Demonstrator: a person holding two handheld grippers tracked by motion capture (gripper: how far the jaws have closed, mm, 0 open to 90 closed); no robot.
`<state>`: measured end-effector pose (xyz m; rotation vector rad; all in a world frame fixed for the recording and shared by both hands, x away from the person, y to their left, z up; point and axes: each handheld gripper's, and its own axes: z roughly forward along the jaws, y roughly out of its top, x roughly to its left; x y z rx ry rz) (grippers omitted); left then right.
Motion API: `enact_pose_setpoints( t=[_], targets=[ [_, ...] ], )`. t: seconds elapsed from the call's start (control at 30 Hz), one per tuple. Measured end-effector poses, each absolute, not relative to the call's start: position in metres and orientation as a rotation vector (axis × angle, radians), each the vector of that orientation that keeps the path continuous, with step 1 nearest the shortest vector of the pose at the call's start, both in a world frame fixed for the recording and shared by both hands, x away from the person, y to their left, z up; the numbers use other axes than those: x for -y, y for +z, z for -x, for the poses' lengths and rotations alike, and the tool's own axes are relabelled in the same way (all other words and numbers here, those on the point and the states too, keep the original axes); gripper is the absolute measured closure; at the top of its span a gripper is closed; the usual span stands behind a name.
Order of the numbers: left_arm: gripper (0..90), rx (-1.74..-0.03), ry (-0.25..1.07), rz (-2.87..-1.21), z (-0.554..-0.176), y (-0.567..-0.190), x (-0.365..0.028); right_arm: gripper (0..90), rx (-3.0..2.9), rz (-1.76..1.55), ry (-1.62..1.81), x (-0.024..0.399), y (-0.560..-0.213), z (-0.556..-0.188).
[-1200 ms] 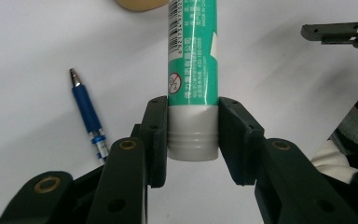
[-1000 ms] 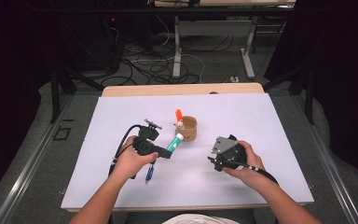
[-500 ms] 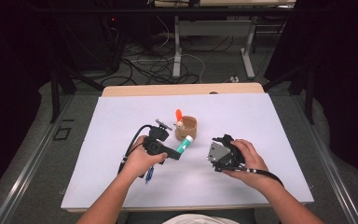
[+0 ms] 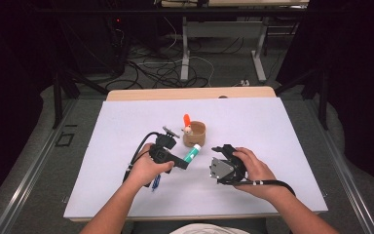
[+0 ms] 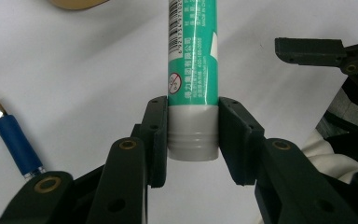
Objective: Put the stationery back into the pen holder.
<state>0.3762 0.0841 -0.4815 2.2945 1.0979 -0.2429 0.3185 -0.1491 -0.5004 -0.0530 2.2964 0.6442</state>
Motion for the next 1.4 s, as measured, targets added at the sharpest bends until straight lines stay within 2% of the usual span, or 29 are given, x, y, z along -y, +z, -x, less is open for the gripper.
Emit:
enact_pose_setpoints(
  t=[0.37,0.8,1.4],
  targets=[
    [64.9,-1.109,-0.268,-2.285,-0.375,-0.481,-0.087,37.3,-2.148,0.301,0.622,0.138,-0.5,-0.315],
    [64.9,-1.103,-0.325,-2.281,-0.375,-0.482,-0.083,50.2,-2.005,0.619,0.491,0.12,-0.509,-0.308],
    [64.9,-1.085,-0.4,-2.275,-0.374,-0.483,-0.077,56.9,-1.945,0.765,0.385,0.109,-0.522,-0.305]
  ],
)
